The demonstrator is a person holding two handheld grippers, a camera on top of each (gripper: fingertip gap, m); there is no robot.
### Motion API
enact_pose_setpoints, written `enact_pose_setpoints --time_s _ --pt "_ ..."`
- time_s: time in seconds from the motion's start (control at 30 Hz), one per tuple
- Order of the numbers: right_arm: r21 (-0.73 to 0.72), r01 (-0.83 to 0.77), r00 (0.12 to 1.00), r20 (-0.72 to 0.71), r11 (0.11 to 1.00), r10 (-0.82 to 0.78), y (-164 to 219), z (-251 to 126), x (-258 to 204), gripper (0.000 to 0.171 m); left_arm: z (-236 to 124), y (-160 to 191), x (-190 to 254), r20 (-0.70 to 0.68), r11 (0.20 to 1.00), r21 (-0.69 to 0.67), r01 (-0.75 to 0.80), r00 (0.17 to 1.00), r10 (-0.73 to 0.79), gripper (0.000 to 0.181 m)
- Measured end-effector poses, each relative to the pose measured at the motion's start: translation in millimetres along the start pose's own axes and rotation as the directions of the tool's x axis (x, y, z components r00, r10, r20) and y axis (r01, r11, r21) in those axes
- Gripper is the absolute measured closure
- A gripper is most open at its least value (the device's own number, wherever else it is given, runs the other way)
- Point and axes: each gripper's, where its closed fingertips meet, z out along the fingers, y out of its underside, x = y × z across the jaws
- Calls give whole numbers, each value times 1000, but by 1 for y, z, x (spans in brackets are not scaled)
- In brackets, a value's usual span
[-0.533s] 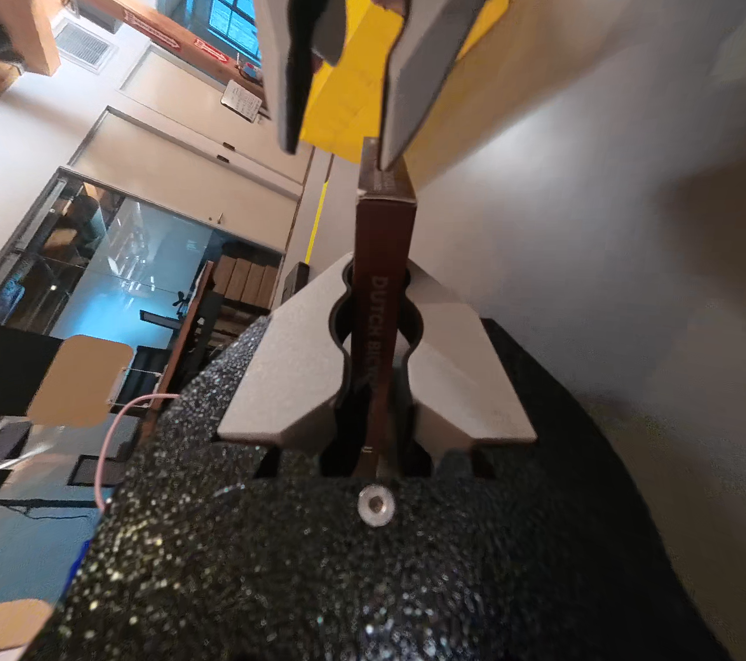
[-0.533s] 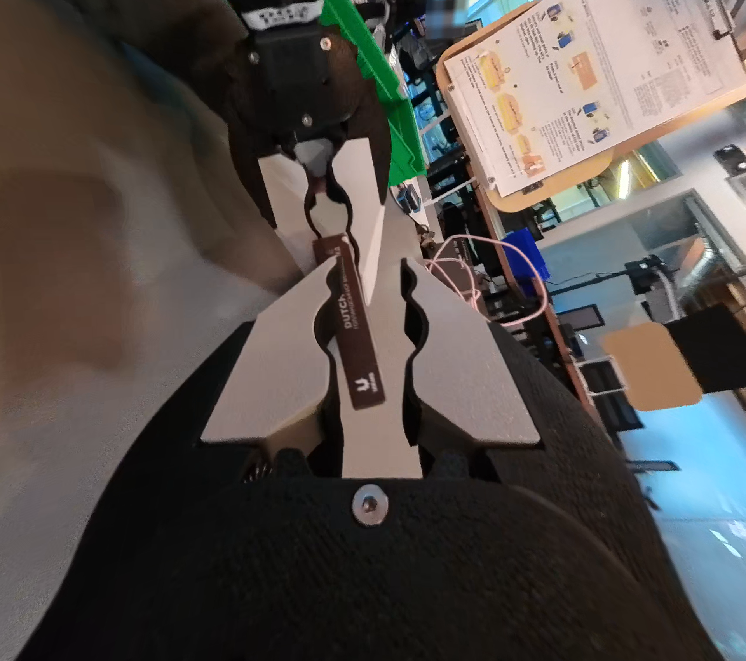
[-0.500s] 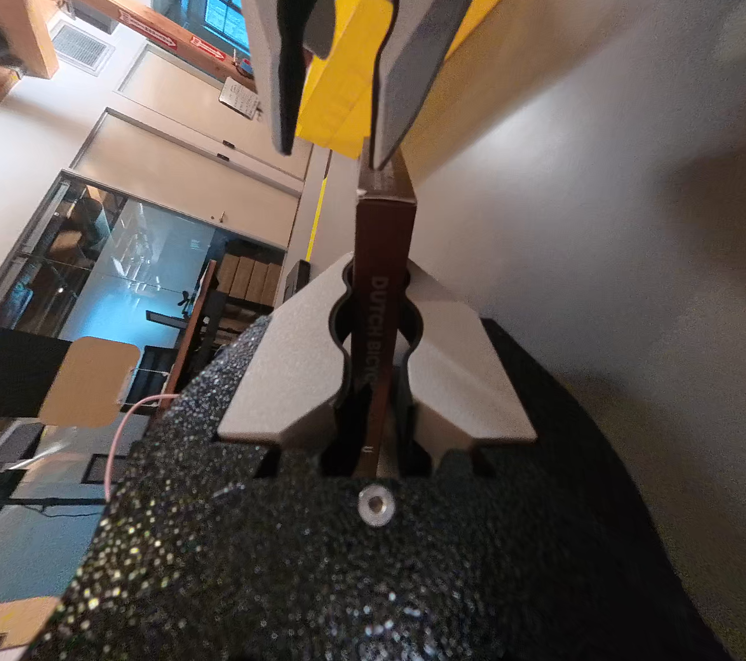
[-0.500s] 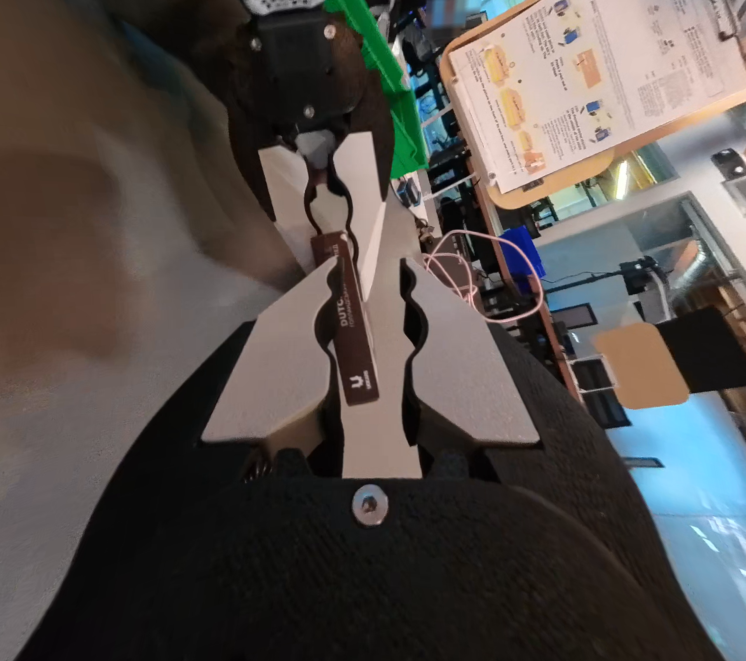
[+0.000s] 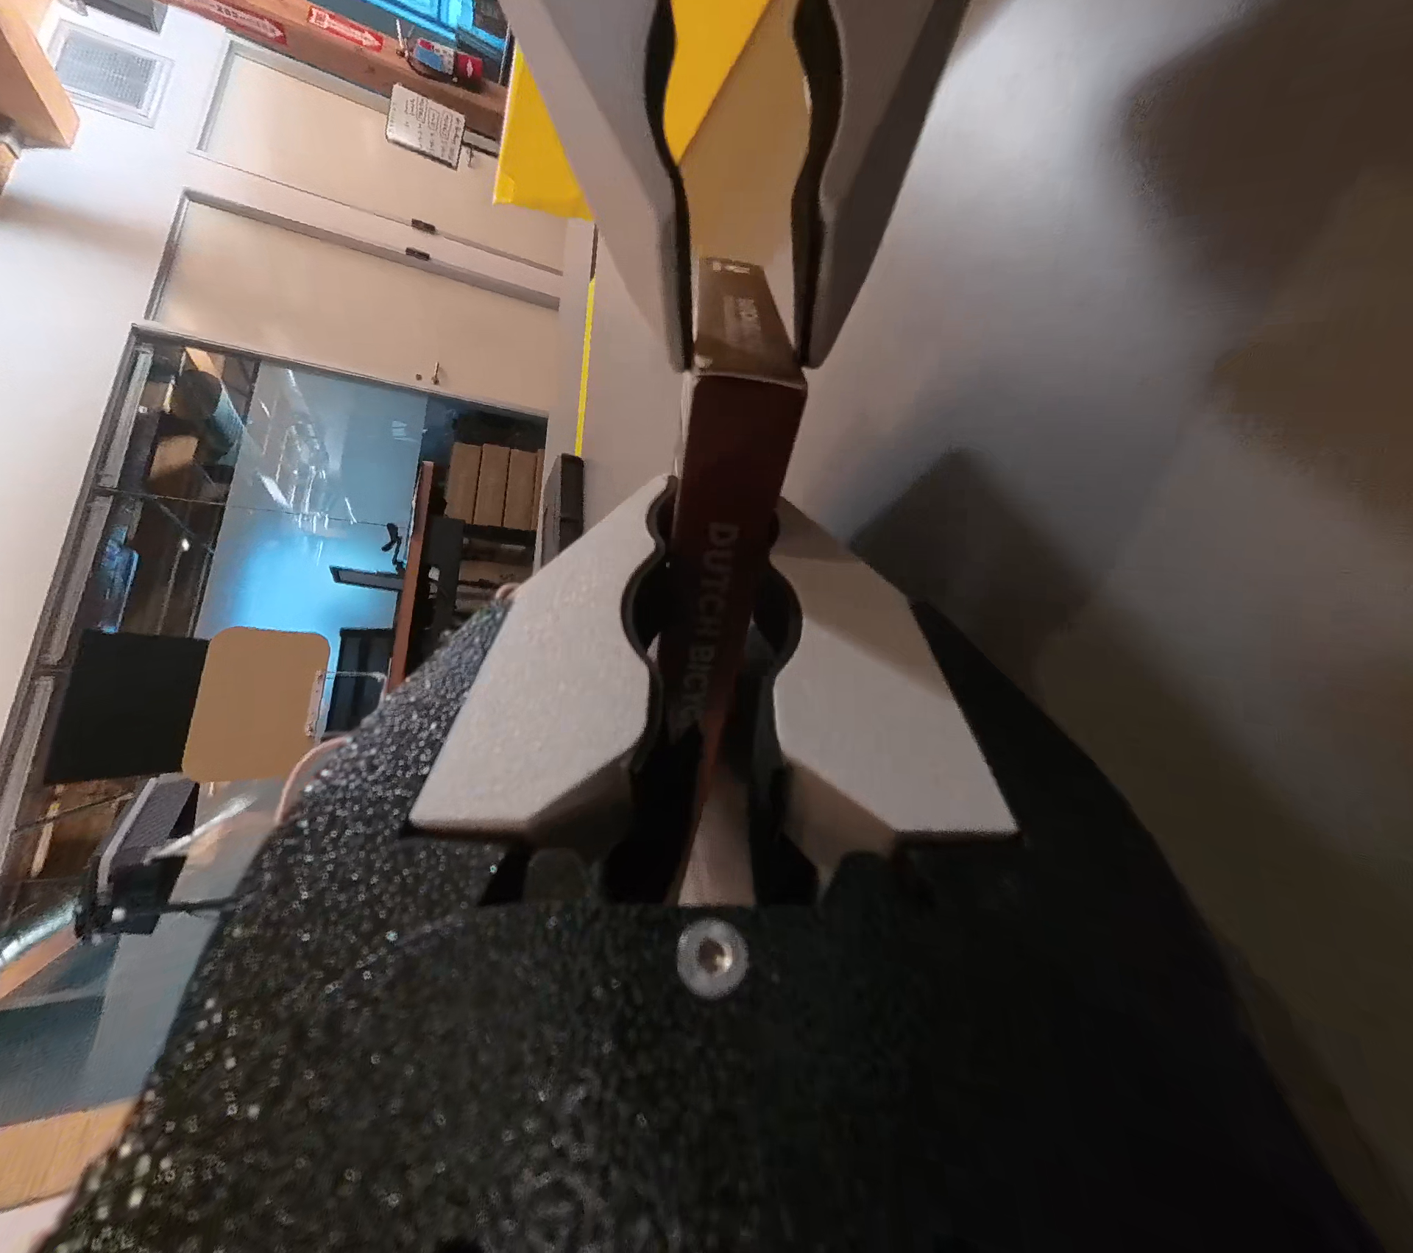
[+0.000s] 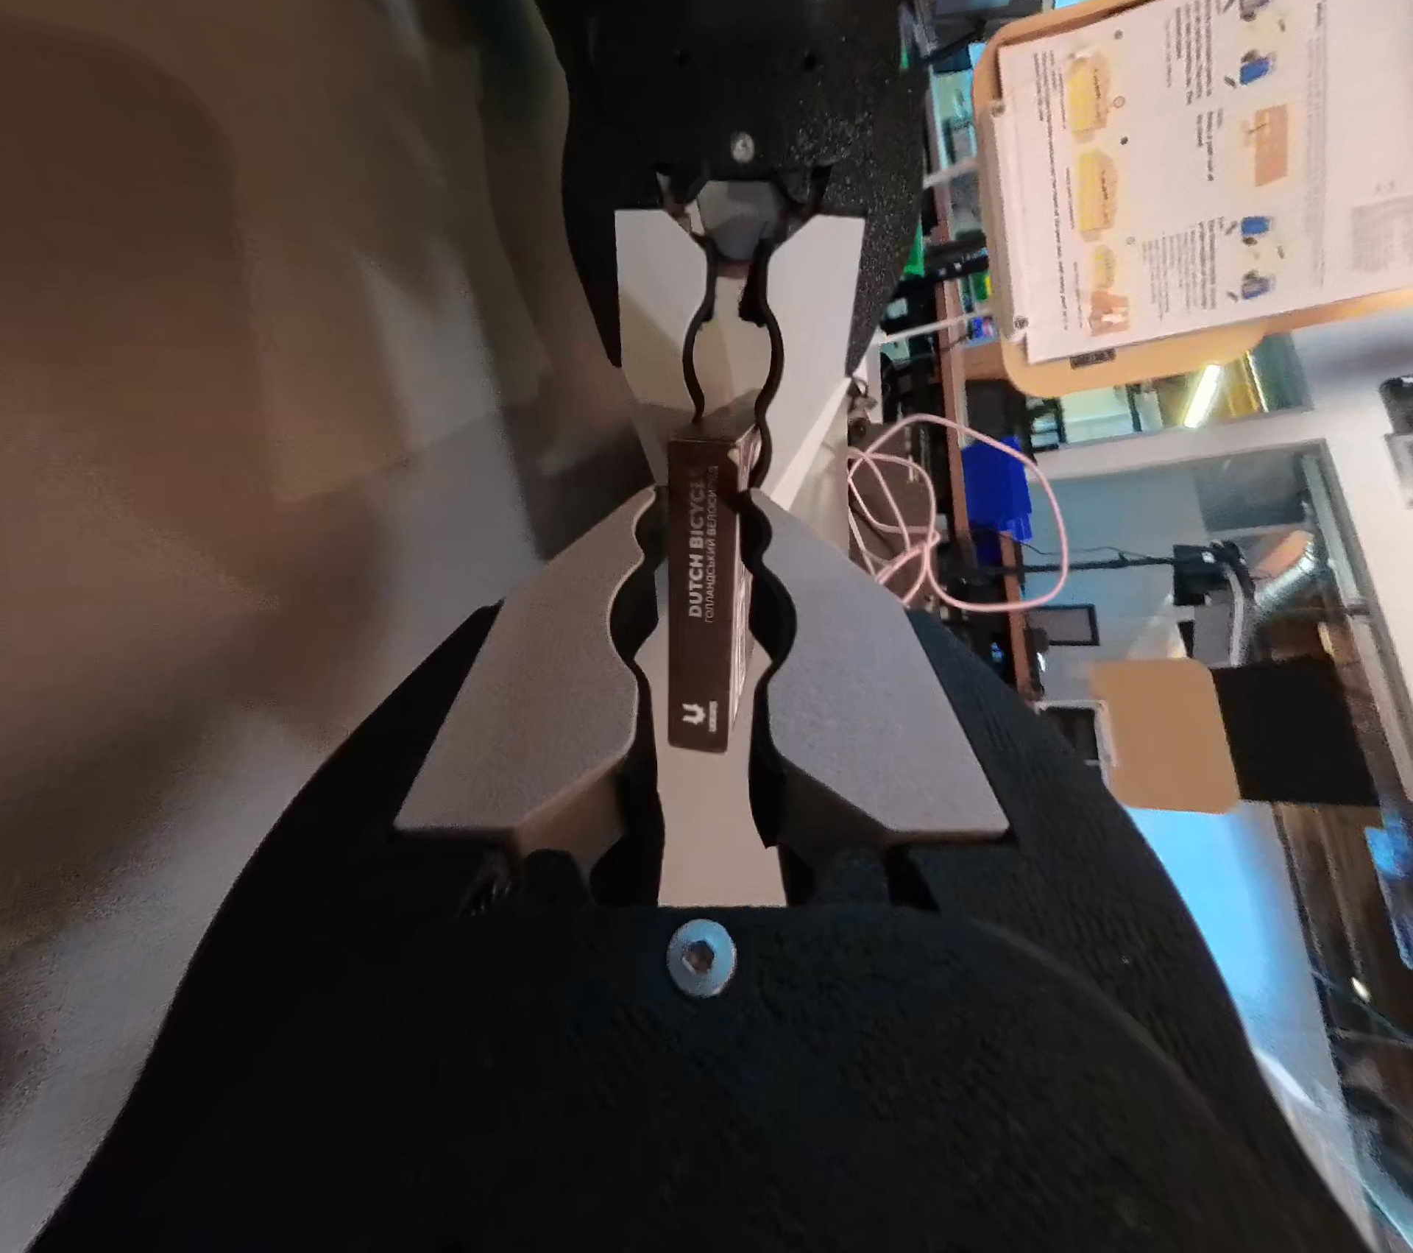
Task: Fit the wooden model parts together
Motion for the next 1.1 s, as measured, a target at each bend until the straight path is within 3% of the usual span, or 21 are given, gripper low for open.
enact_pose_setpoints --time_s 0.03,0.5,0.83,1.1 --pt "-14 5 1000 -12 1000 -5 3 1 0 154 2 3 0 -3 1000 -13 16 1000 -16 165" --pt "5 102 992 -78 995 -101 8 3 -6 155 8 8 5 -20 997 -66 34 999 -36 164" --pt "-106 266 932 -227 958 -284 13 3 0 156 11 11 0 1 992 -81 94 996 -94 164" --pt "-150 343 897 -243 927 -371 13 4 -1 157 12 12 1 -2 992 -85 96 995 -96 164"
